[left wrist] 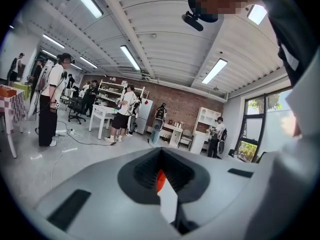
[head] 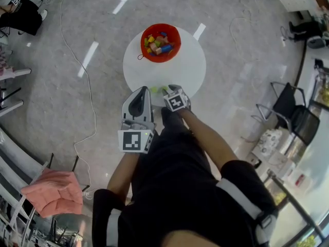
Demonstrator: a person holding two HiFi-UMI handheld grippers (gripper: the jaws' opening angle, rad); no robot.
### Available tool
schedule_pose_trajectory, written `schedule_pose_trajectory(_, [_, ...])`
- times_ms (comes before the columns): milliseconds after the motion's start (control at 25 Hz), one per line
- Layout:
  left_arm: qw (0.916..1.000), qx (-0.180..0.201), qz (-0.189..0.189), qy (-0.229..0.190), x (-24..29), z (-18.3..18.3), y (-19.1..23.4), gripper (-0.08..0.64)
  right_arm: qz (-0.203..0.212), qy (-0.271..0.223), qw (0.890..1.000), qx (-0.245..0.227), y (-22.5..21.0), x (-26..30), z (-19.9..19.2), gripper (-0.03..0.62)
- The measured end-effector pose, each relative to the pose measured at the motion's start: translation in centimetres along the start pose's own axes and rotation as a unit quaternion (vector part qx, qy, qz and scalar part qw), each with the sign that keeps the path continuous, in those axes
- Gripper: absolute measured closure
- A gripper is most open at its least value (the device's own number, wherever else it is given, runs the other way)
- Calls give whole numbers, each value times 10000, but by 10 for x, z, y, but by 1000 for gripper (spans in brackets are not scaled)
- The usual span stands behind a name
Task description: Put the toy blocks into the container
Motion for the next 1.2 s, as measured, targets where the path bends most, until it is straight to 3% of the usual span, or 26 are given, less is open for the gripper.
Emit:
schedule_pose_trajectory(760, [9998,-168,117,29,5,-1,10,572,-144,839,9942,659,-5,38,-22,465])
schedule_pose_trajectory(1200, [9997,-171,104,-108,9,3,12,572,119,336,9965,754,-9,0,4,469])
Point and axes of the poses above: the fingertips, and each gripper's own axes: x forward along the fingers, y to its left, z out of its top, the point moved 6 cm from there along -x, backward along the fingers
